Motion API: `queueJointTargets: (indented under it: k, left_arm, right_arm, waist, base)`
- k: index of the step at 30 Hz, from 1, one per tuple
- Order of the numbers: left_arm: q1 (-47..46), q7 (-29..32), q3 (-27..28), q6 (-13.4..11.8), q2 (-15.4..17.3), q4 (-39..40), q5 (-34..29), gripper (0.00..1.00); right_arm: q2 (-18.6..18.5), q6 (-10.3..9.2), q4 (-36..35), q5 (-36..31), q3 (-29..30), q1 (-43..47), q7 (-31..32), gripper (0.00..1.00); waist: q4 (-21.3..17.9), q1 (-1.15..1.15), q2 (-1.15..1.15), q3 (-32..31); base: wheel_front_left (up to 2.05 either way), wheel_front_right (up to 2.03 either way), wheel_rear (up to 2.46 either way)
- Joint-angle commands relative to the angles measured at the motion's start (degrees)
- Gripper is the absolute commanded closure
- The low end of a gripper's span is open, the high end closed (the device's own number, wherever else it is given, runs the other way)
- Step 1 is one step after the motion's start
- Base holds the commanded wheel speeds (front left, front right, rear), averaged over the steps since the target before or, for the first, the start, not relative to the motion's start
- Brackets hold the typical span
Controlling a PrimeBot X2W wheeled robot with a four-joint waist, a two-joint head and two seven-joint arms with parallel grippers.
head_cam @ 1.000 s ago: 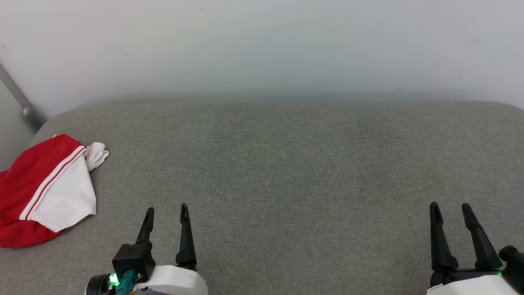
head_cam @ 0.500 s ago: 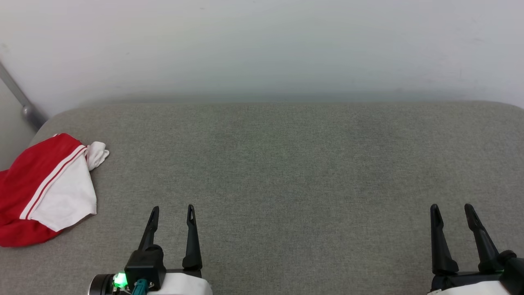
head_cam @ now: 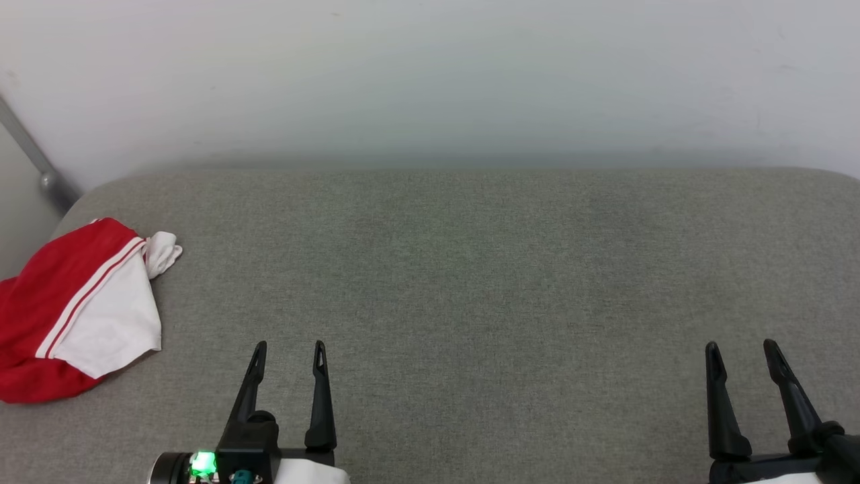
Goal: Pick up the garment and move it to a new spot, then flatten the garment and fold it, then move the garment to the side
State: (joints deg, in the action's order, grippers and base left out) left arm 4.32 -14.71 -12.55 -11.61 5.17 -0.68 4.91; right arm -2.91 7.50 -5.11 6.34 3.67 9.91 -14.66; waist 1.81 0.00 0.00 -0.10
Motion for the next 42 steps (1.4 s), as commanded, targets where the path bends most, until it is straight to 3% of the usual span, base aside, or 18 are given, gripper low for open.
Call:
queueJointTargets:
  k: [1, 17, 28, 34, 42]
  left_arm:
    - [0.6, -0.4, 0.3, 0.2, -0.2, 0.0, -1.0, 0.0]
    - [1.1, -0.5, 3.2, 3.3, -2.0, -1.1, -0.9, 0.0]
    - [1.1, -0.5, 4.2, 3.1, -2.2, -1.7, -1.1, 0.0]
    - [0.6, -0.5, 4.5, 3.0, -2.3, -2.0, -1.4, 0.0]
    - [0.4, -0.5, 5.4, 1.8, -2.3, -2.0, -0.4, 0.0]
  right_arm:
    - [0.1, -0.02, -0.4, -1.2, 0.0, 0.9, -0.4, 0.0]
    - [0.1, -0.02, 1.3, 1.7, -0.3, 1.3, -0.6, 0.0]
    - [0.1, -0.02, 1.6, 1.6, 0.0, 1.5, -0.6, 0.0]
    - [0.1, -0.02, 1.0, 1.5, 0.1, 1.7, -0.6, 0.0]
    - [0.1, -0.02, 0.2, 1.1, -0.2, 2.1, -0.6, 0.0]
  waist:
    - [0.0, 0.0, 0.0, 0.0]
    - [0.1, 0.0, 0.0, -0.1]
    - [0.9, 0.0, 0.0, -0.2]
    - [3.3, 0.0, 0.0, -0.1]
    - [9.3, 0.0, 0.0, -0.2]
  base:
    - [0.0, 0.0, 0.0]
    - [0.0, 0.0, 0.0]
    - [0.0, 0.0, 0.0]
    - [0.0, 0.0, 0.0]
    - [0.0, 0.0, 0.0]
